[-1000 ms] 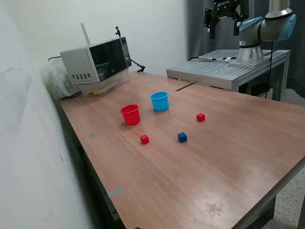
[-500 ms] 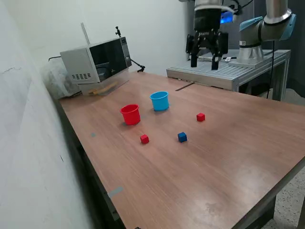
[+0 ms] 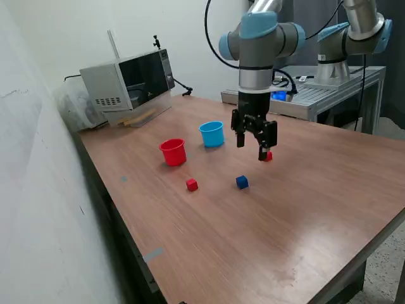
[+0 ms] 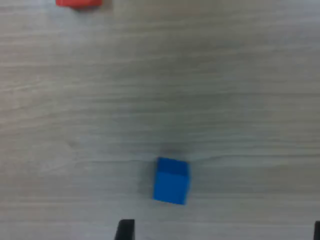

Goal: Place red objects in the red bin, and blue objects in the blue bin.

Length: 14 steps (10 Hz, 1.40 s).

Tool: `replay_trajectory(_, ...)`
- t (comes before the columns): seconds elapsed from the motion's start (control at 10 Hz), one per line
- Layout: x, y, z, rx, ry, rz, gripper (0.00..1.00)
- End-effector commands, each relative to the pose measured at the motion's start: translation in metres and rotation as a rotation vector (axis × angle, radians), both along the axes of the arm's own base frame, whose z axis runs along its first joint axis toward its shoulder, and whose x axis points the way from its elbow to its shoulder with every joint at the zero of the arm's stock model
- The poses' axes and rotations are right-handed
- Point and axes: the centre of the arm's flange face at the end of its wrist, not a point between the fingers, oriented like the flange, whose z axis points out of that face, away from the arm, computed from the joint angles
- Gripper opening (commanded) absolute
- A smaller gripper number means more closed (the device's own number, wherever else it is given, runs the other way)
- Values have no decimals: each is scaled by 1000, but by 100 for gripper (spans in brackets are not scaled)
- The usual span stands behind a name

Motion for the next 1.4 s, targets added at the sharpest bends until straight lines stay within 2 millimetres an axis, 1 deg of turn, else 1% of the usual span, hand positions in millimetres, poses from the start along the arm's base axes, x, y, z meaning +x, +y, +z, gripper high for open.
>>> replay_trajectory(0.0,-23,38,-31,6,-14,-54,100)
replay_trajectory(0.1,-25,43,-35,6,-17,-61,100)
replay_trajectory(0.3,-26,43,-57,9,-38,-62,100)
replay_trajectory(0.4,-23,42,-62,10,-46,-61,100)
replay_trajectory(0.6,-18,30,-65,9,-54,-44,100)
replay_trajectory(0.7,-17,29,-65,9,-52,-42,100)
replay_trajectory(0.8,-16,24,-65,9,-52,-34,100)
replay_trajectory(1.0,-16,23,-64,7,-51,-34,100)
replay_trajectory(1.1,-16,23,-64,7,-51,-34,0)
replay_trajectory(1.3,-17,24,-63,5,-45,-35,0)
